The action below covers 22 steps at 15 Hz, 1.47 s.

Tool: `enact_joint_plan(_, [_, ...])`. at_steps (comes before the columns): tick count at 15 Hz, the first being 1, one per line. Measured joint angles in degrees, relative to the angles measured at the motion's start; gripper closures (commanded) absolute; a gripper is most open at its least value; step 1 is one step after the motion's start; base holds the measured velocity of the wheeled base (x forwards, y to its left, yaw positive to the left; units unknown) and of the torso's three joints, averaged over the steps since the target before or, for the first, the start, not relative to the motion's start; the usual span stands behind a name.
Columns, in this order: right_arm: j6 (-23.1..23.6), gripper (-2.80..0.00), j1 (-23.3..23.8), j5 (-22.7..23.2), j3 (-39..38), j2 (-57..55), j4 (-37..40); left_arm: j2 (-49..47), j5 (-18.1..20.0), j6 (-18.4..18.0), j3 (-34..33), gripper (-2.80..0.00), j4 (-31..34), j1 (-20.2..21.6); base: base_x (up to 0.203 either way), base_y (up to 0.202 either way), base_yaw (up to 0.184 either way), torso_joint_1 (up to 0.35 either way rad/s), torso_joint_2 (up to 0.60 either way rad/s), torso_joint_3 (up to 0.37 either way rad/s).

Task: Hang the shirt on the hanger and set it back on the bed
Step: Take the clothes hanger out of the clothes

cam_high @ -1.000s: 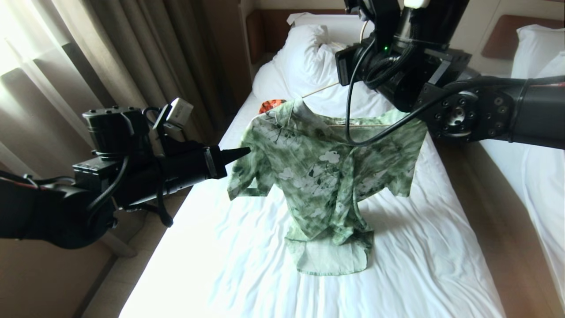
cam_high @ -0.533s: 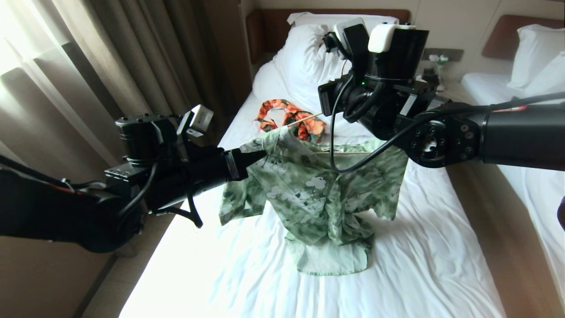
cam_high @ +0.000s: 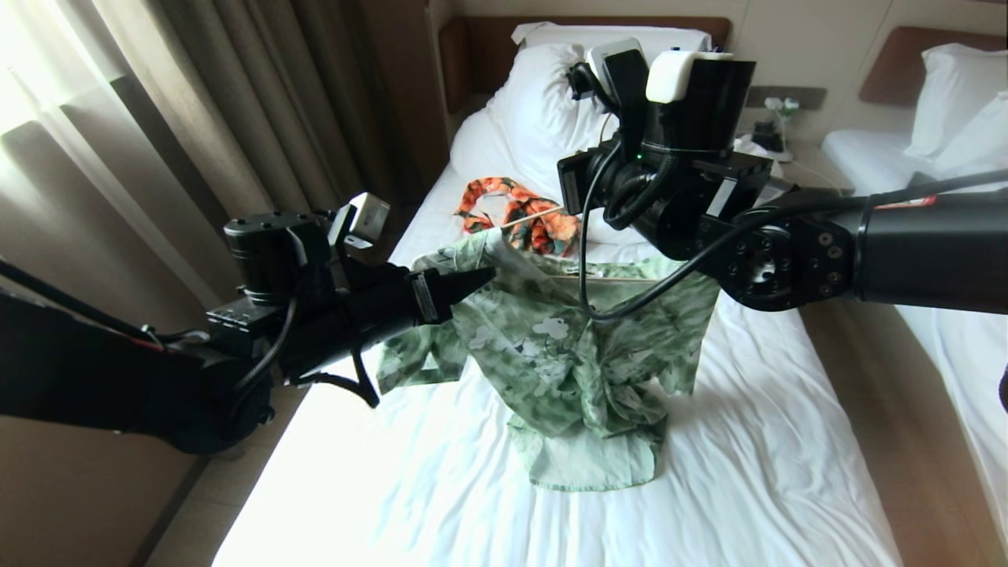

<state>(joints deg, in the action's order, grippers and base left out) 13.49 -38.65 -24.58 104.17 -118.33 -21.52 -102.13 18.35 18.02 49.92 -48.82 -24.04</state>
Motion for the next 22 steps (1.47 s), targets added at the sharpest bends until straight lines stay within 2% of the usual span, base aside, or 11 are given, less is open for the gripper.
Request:
enact_joint_plan(13, [0.1, 0.00, -3.1, 0.0, -0.4, 0.3, 0.1, 2.1, 0.6, 0.7, -4.8, -2.80, -8.3, -3.7, 0.000, 0.000, 0.000, 0.000, 0.00, 0.000])
enact_joint_plan(16, [0.1, 0.00, -4.2, 0.0, -0.4, 0.1, 0.1, 2.0, 0.5, 0.7, -5.0, -2.80, -8.6, -3.8, 0.000, 0.000, 0.000, 0.000, 0.00, 0.000])
enact_joint_plan(17, [0.1, 0.00, -4.3, 0.0, -0.4, 0.0, 0.1, 2.0, 0.5, 0.6, -5.0, 0.00, -8.6, -3.8, 0.000, 0.000, 0.000, 0.000, 0.00, 0.000])
enact_joint_plan(20, [0.0, 0.00, -4.8, 0.0, -0.6, 0.0, 0.1, 1.6, 0.3, 0.5, -5.0, 0.00, -9.5, -3.3, 0.000, 0.000, 0.000, 0.000, 0.00, 0.000])
enact_joint_plan(22, [0.0, 0.00, -4.9, 0.0, -0.6, 0.0, 0.1, 0.9, 0.3, 0.4, -5.3, 0.00, -13.5, -2.6, 0.000, 0.000, 0.000, 0.000, 0.00, 0.000])
